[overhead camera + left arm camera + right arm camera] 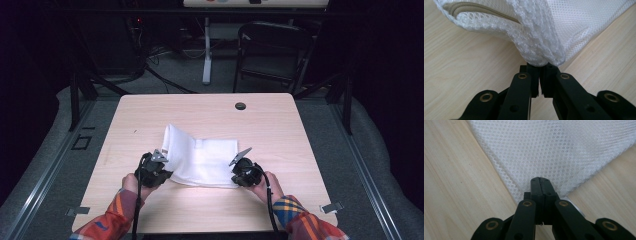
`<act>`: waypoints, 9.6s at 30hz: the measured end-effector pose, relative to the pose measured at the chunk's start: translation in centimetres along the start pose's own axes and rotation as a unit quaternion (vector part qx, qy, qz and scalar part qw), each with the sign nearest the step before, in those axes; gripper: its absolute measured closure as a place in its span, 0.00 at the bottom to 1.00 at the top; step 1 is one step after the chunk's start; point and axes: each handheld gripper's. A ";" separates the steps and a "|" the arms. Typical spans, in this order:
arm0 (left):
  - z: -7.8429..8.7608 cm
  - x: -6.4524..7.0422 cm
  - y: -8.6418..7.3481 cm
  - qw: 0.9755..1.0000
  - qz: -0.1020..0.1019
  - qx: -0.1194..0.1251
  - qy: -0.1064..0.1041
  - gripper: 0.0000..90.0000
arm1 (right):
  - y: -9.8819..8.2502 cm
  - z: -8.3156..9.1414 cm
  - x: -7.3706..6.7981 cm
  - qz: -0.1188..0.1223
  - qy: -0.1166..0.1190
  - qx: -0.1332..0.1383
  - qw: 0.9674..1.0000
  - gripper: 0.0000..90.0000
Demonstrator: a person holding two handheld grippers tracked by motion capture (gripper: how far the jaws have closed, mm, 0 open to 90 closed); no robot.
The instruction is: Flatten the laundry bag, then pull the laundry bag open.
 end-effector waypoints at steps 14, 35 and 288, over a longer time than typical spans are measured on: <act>-1.1 -0.4 -0.3 0.999 0.006 -0.046 -0.027 0.95 | -0.4 0.4 0.6 -0.005 0.003 -0.008 1.000 1.00; 1.4 -3.4 -3.4 0.996 0.062 -0.071 0.009 0.27 | -0.5 0.6 0.8 -0.007 0.002 -0.013 1.000 1.00; -0.2 -3.0 17.1 0.991 -0.058 0.098 0.074 0.97 | -0.4 -0.2 -3.0 0.034 0.021 -0.021 0.999 1.00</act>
Point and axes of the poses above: each handheld gripper's, and its own axes: z roughly backward along the jaws, y roughly out of its top, x roughly to its right, and after that the axes turned 7 degrees about y, right-handed
